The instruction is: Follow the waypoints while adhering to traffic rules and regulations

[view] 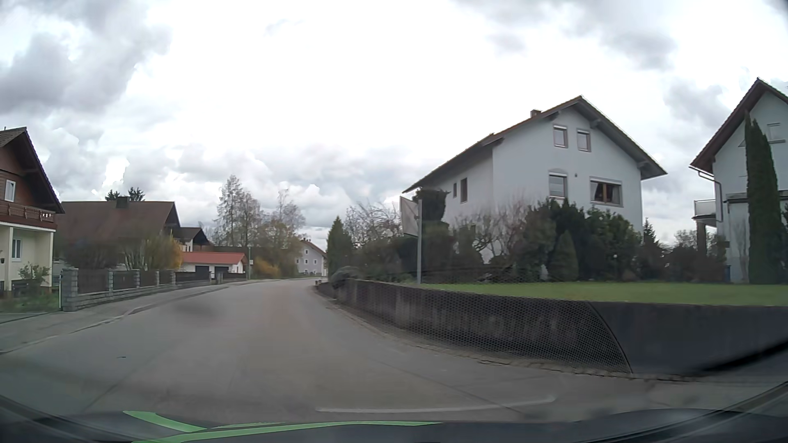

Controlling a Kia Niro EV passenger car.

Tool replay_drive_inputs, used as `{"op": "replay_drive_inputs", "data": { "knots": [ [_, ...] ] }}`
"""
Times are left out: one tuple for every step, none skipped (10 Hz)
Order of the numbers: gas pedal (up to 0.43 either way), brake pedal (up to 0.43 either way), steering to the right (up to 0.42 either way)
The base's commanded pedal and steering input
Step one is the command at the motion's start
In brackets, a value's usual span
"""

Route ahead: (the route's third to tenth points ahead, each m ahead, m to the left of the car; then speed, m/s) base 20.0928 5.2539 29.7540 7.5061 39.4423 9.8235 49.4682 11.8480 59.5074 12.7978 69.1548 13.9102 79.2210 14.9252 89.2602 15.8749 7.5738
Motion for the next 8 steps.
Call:
{"op": "replay_drive_inputs", "data": {
  "knots": [
    [0.28, 0.0, -0.223],
    [0.28, 0.0, -0.203],
    [0.28, 0.0, -0.181],
    [0.28, 0.0, -0.153],
    [0.28, 0.0, -0.133],
    [0.28, 0.0, -0.11],
    [0.287, 0.0, -0.08],
    [0.287, 0.0, -0.057]
  ]
}}
